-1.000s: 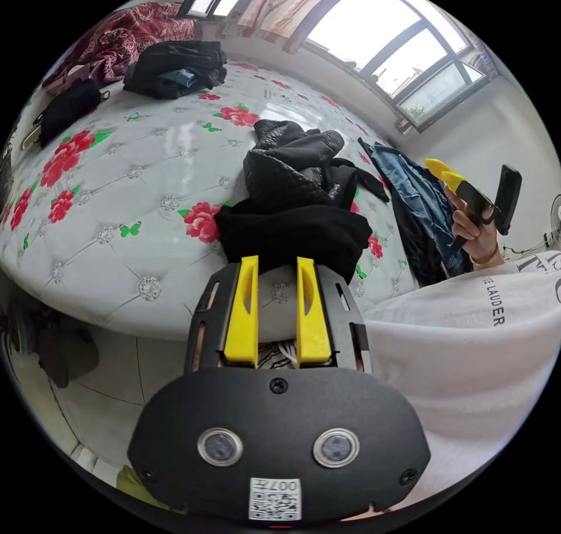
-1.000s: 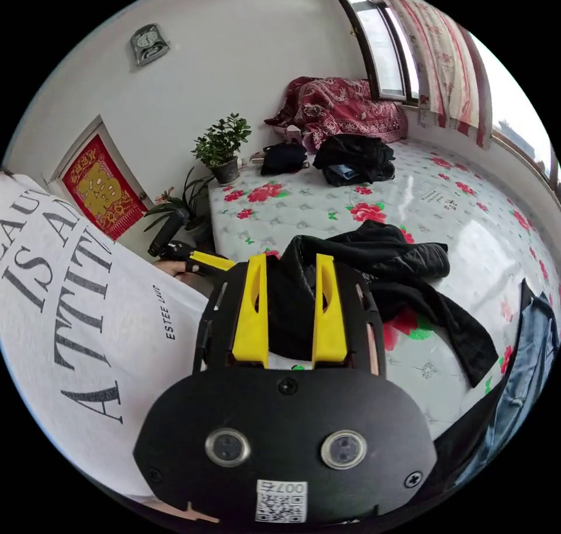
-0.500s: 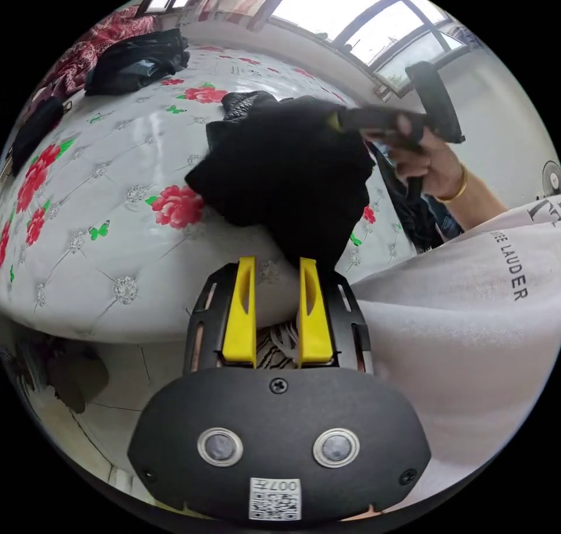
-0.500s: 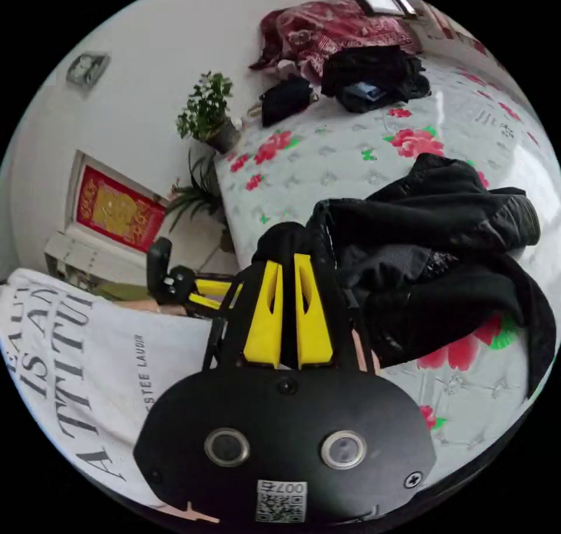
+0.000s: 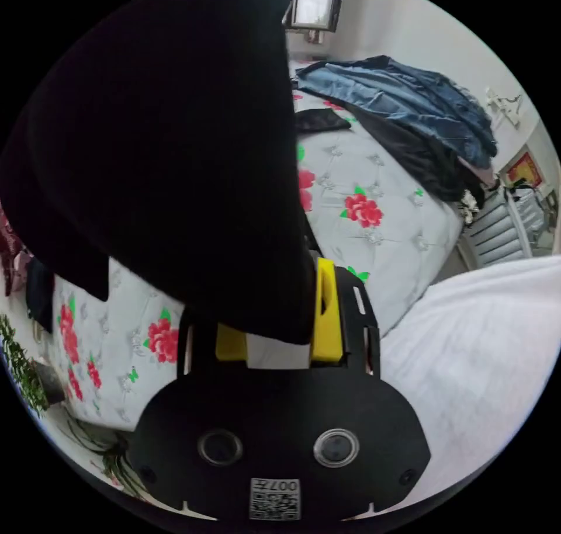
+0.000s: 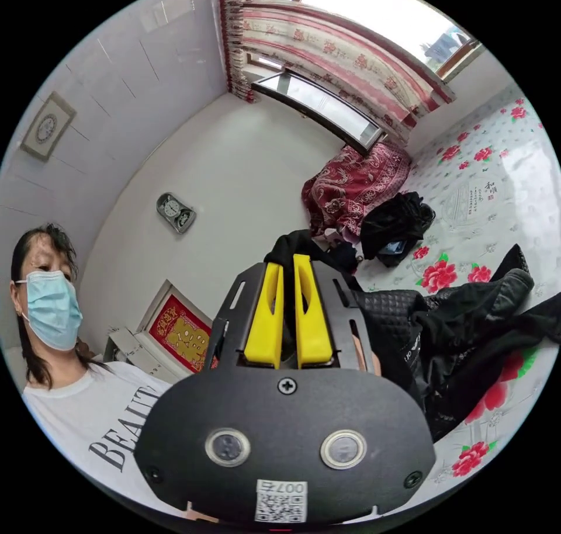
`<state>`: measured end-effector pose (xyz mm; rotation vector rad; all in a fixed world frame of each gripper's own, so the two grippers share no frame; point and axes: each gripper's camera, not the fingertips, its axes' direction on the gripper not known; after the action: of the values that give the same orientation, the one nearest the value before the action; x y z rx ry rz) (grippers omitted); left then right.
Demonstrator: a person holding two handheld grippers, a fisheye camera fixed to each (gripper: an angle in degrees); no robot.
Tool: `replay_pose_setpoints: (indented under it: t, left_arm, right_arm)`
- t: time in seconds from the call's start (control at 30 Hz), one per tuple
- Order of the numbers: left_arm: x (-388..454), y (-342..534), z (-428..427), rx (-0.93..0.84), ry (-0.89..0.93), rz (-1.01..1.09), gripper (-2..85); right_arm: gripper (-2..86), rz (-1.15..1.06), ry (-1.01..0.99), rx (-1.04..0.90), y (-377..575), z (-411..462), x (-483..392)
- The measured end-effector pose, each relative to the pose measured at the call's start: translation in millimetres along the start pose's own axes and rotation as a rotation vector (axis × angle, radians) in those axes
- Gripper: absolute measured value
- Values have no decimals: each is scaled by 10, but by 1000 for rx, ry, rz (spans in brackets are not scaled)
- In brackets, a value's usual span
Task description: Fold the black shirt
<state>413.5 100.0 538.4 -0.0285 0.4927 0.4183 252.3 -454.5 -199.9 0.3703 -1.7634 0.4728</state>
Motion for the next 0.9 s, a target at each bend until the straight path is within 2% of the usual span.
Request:
replay_pose_setpoints:
  t: [0.03,0.07,0.13,0.23,0.3,0.37,0.43,0.5,0.57,0.67,0.73,0.8,0.9]
  left_arm:
    - [-7,-39,12,-13,-119,-44,68]
    - [-49,-41,-56,20,-147,-66,46]
    - [-202,22,-295,91,-90,-127,21]
    - [-541,367,-1025,320,7,-306,7]
    - [-616,558,-1616,474,6,-371,3]
    - [-421,710,-2457,687,-129,-307,-1]
    - [-138,750,-2937,818,-278,-207,0]
    - [147,758,-3308,919,-433,-121,3]
    - [452,664,-3646,990,-652,-47,14]
    - [641,322,-3840,999,-897,-24,35]
    - [605,19,-3852,985,-945,-13,45]
    - [454,-382,-3745,933,-933,16,57]
    - [-114,-1242,-3198,671,-772,27,114]
  right_arm:
    - [58,-43,36,14,-50,-161,-212]
    - [57,-78,72,33,-96,-363,-398]
    - [57,-122,105,98,-134,-787,-630]
    - [56,-205,137,224,-103,-1646,-1001]
    - [55,-296,149,281,2,-2087,-1309]
    - [54,-431,119,358,182,-2533,-1744]
    - [53,-561,114,435,321,-2780,-2101]
    - [51,-683,152,518,435,-2960,-2439]
    - [49,-815,294,623,541,-3052,-2808]
    - [45,-953,523,737,541,-2908,-3026]
    - [44,-984,614,768,405,-2791,-2966]
    - [44,-983,721,751,151,-2620,-2743]
    - [47,-748,869,591,-547,-2300,-1803]
